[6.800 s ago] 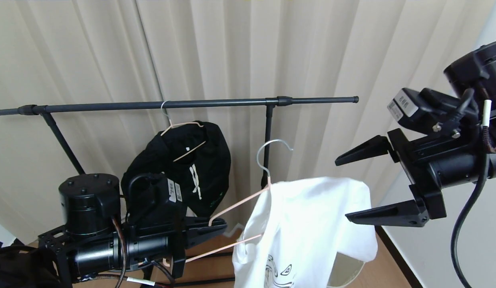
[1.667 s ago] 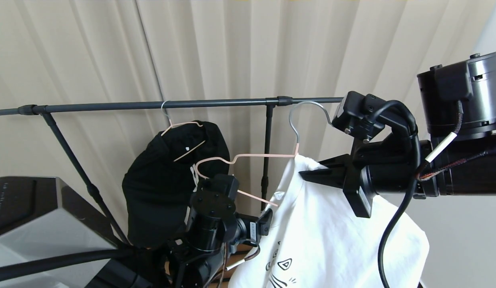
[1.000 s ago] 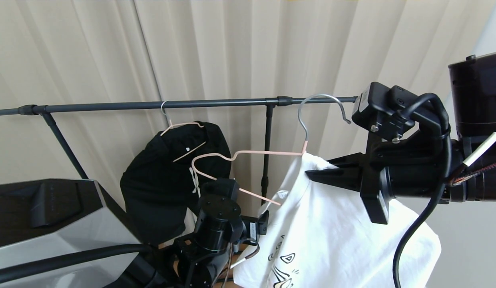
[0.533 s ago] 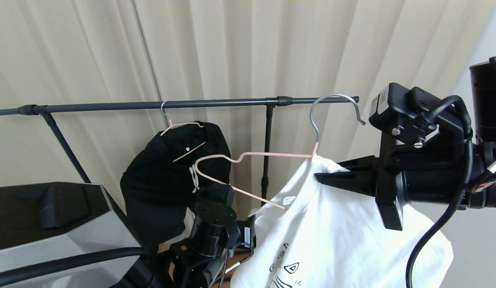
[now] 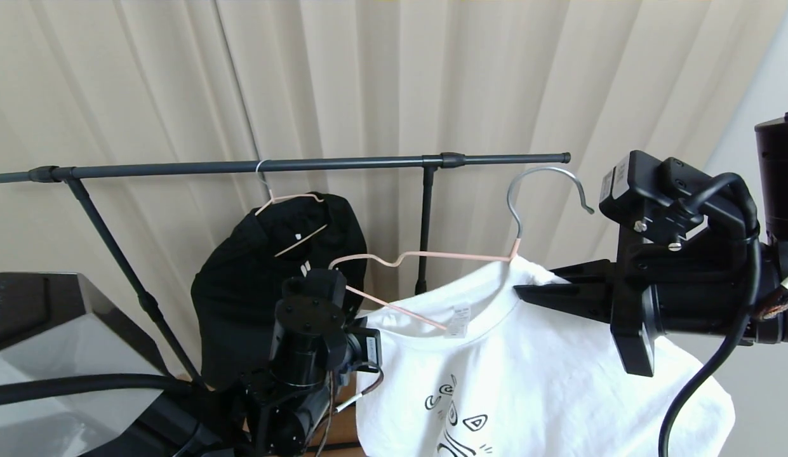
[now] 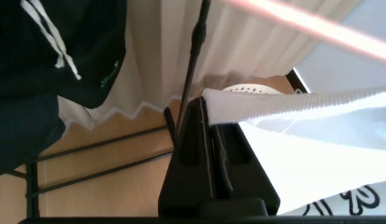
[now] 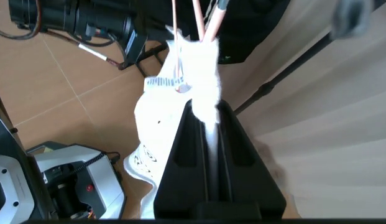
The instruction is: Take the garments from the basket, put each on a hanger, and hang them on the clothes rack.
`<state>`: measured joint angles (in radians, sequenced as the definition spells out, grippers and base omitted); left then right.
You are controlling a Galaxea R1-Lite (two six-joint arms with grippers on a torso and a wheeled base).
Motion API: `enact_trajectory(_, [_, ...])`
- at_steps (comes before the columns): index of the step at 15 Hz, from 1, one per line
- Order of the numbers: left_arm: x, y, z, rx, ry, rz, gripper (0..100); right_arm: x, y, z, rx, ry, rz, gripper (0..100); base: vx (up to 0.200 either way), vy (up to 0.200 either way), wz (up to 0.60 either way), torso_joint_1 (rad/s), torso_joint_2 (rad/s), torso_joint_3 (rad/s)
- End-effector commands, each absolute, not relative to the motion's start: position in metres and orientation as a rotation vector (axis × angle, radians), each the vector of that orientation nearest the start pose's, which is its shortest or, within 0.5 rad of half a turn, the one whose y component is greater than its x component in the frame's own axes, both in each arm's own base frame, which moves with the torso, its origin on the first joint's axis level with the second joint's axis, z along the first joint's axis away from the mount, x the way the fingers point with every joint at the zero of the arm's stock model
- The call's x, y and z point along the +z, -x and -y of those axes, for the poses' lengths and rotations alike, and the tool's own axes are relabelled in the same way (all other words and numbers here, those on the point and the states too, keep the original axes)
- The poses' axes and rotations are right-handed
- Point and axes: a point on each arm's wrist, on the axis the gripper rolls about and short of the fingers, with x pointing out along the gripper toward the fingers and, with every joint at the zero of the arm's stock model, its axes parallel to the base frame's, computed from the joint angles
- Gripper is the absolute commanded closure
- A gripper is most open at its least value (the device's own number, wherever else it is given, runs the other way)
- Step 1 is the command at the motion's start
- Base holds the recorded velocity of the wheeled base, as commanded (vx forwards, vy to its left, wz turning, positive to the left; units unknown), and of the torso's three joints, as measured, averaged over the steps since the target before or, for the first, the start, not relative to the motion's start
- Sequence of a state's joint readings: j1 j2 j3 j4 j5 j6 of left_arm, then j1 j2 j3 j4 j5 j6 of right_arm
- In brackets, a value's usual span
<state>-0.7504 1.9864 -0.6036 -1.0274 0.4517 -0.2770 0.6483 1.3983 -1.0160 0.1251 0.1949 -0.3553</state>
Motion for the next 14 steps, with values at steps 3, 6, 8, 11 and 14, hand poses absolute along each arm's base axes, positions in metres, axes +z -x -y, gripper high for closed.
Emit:
enact_trajectory(3, [0.091,-0.249,0.203,-0.221,0.09,-0.304,100,0.248,-0.173,-0.135,0.906,0.445,-0.365,100,0.0,0.0,0.0,0.0,0.0,0.0])
enact_trajectory(6, [0.093,-0.253,0.199,-0.208,0.095,-0.297,100,0.246,-0.168,-0.131,0.903,0.445,-0.366,100,0.0,0.0,0.0,0.0,0.0,0.0])
enact_trajectory(8, [0.094,-0.254,0.198,-0.205,0.097,-0.295,100,0.245,-0.166,-0.128,0.899,0.444,-0.369,100,0.0,0.0,0.0,0.0,0.0,0.0])
enact_trajectory(11, [0.098,-0.257,0.192,-0.188,0.106,-0.283,100,0.243,-0.162,-0.123,0.893,0.444,-0.369,100,0.0,0.0,0.0,0.0,0.0,0.0])
enact_trajectory(14, [0.103,-0.258,0.188,-0.181,0.109,-0.268,100,0.239,-0.158,-0.12,0.889,0.448,-0.382,100,0.0,0.0,0.0,0.0,0.0,0.0])
